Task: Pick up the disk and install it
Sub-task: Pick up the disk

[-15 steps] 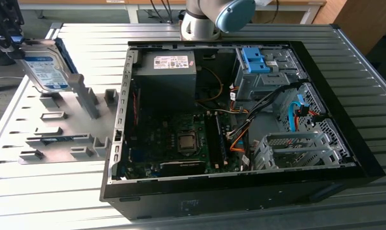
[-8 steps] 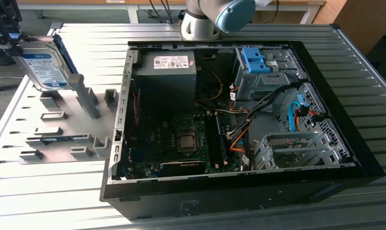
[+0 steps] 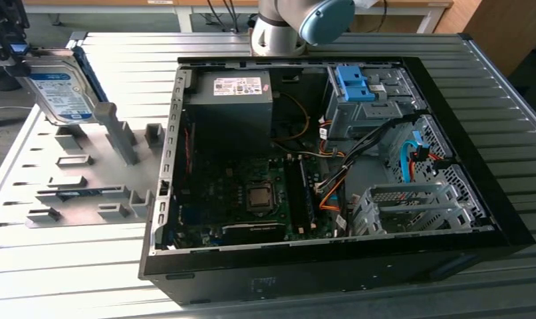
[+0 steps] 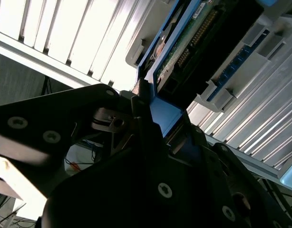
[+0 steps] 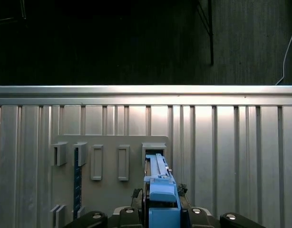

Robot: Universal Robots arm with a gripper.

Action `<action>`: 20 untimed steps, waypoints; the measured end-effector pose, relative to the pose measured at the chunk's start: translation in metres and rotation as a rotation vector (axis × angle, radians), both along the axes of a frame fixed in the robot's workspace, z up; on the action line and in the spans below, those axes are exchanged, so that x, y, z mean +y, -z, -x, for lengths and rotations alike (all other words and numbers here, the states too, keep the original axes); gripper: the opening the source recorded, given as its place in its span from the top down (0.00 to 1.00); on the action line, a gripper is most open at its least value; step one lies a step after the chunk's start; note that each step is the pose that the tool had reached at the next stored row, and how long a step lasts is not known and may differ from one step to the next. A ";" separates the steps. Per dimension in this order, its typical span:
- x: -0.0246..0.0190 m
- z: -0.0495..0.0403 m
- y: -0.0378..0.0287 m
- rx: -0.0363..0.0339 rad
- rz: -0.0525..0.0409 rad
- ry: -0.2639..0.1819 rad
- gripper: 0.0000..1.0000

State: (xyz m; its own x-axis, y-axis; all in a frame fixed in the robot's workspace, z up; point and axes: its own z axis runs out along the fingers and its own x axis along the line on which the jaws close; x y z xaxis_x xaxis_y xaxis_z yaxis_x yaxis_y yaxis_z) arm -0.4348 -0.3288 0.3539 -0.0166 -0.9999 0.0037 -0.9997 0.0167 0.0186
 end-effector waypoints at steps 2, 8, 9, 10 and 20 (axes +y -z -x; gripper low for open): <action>0.0000 0.0000 -0.0010 0.0005 0.0002 0.000 0.64; 0.0000 0.0000 -0.0047 0.0002 0.0001 0.000 0.64; 0.0000 0.0000 -0.0053 0.0001 0.0001 0.000 0.64; 0.0000 0.0000 -0.0060 0.0002 0.0001 0.000 0.64; 0.0000 0.0000 -0.0130 0.0002 0.0001 0.000 0.64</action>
State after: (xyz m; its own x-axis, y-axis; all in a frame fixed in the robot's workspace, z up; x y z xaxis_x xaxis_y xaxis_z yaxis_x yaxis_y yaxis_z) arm -0.4348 -0.3288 0.3669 -0.0166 -0.9999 0.0038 -0.9997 0.0167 0.0188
